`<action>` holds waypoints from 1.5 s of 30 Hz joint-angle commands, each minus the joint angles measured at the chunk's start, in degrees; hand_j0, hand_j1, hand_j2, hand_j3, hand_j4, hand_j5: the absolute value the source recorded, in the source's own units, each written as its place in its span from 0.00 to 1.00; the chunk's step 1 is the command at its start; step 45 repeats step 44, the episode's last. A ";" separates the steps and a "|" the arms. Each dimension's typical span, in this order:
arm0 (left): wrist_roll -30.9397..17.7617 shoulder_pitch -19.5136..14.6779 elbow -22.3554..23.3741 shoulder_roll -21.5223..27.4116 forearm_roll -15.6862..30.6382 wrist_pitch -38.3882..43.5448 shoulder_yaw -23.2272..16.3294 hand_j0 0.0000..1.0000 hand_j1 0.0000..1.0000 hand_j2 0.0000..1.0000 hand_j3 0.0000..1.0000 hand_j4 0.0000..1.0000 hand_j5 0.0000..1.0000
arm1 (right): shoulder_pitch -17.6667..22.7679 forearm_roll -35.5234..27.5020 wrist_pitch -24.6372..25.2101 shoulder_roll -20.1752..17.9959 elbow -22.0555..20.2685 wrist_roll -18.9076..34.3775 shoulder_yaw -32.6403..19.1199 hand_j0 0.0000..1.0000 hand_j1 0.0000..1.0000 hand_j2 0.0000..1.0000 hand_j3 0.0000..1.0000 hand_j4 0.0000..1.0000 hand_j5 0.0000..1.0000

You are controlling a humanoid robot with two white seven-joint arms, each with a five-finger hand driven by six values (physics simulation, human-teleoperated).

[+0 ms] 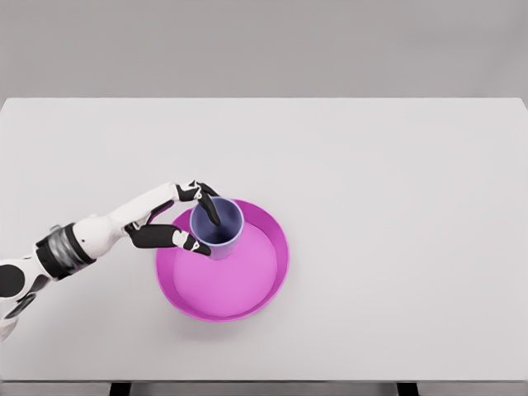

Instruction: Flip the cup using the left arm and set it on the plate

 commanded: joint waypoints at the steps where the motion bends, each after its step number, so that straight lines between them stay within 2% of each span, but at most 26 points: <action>1: 0.04 0.09 0.11 -0.03 0.03 0.14 -0.02 0.41 0.41 0.41 0.41 0.41 0.41 | 0.00 -0.01 0.00 -0.01 0.01 -0.01 0.00 1.00 1.00 1.00 1.00 1.00 1.00; 4: 0.04 0.09 0.02 -0.03 0.03 0.05 0.07 0.45 0.45 0.45 0.45 0.45 0.45 | 0.00 -0.01 0.00 -0.01 0.01 -0.01 0.00 1.00 1.00 1.00 1.00 1.00 1.00; 5: 0.04 0.18 -0.15 0.06 0.03 0.05 0.07 0.50 0.50 0.50 0.50 0.50 0.50 | 0.00 -0.01 0.00 -0.01 0.01 -0.01 0.00 1.00 1.00 1.00 1.00 1.00 1.00; 6: 0.04 0.18 -0.24 0.15 0.03 0.05 0.07 0.63 0.63 0.63 0.63 0.63 0.63 | 0.00 -0.01 0.00 -0.01 0.01 -0.01 0.00 1.00 1.00 1.00 1.00 1.00 1.00; 7: -0.05 0.18 -0.24 0.15 0.03 0.05 0.07 0.70 0.70 0.70 0.70 0.70 0.70 | 0.00 -0.01 0.00 -0.01 0.01 -0.01 0.00 1.00 1.00 1.00 1.00 1.00 1.00; 14: 0.04 0.26 -0.42 0.59 0.03 0.05 0.16 0.75 0.75 0.75 0.75 0.75 0.75 | 0.00 -0.01 0.00 -0.01 0.01 -0.01 0.00 1.00 1.00 1.00 1.00 1.00 1.00; 20: -0.05 0.26 -0.42 0.59 0.03 0.23 0.07 0.90 0.90 0.90 0.90 0.90 0.90 | 0.00 -0.01 0.00 -0.01 0.01 -0.01 0.00 1.00 1.00 1.00 1.00 1.00 1.00; 25: -0.05 0.44 -0.42 0.59 0.03 0.40 0.07 0.93 0.93 0.93 0.93 0.93 0.93 | 0.00 -0.01 0.00 -0.01 0.01 -0.01 0.00 1.00 1.00 1.00 1.00 1.00 1.00; 27: -0.05 0.44 -0.33 0.68 0.03 0.40 0.07 1.00 1.00 1.00 1.00 1.00 1.00 | -0.09 -0.01 0.00 -0.01 0.01 -0.01 0.00 1.00 1.00 1.00 1.00 1.00 1.00; 33: -0.05 0.62 -0.33 0.76 -1.55 0.40 0.24 1.00 1.00 1.00 1.00 1.00 1.00 | 0.00 -0.01 0.00 -0.01 0.01 -0.01 0.00 1.00 1.00 1.00 1.00 1.00 1.00; 35: -0.14 1.93 -0.33 0.94 -1.55 0.40 0.68 1.00 1.00 1.00 1.00 1.00 1.00 | 0.00 -0.01 0.00 -0.01 0.01 -0.01 0.00 1.00 1.00 1.00 1.00 1.00 1.00; 37: -0.40 2.11 -0.68 3.13 -1.29 -0.30 0.86 1.00 1.00 1.00 1.00 1.00 1.00 | 0.00 -0.01 0.00 -0.01 0.01 -0.01 0.00 1.00 1.00 1.00 1.00 1.00 1.00; 38: -0.58 2.02 -1.64 6.30 -0.50 -1.79 1.03 1.00 1.00 1.00 1.00 1.00 1.00 | 0.00 -0.01 0.00 -0.01 0.01 -0.01 0.00 1.00 1.00 1.00 1.00 1.00 1.00; 43: -0.93 1.49 -1.56 20.09 9.43 -10.58 3.05 1.00 1.00 1.00 1.00 1.00 1.00 | 0.00 -0.01 0.00 -0.01 0.01 -0.01 0.00 1.00 1.00 1.00 1.00 1.00 1.00; 45: -1.46 1.58 -1.47 21.94 9.96 -11.31 4.54 1.00 1.00 1.00 1.00 1.00 1.00 | 0.00 -0.01 0.00 -0.01 0.01 -0.01 0.00 1.00 1.00 1.00 1.00 1.00 1.00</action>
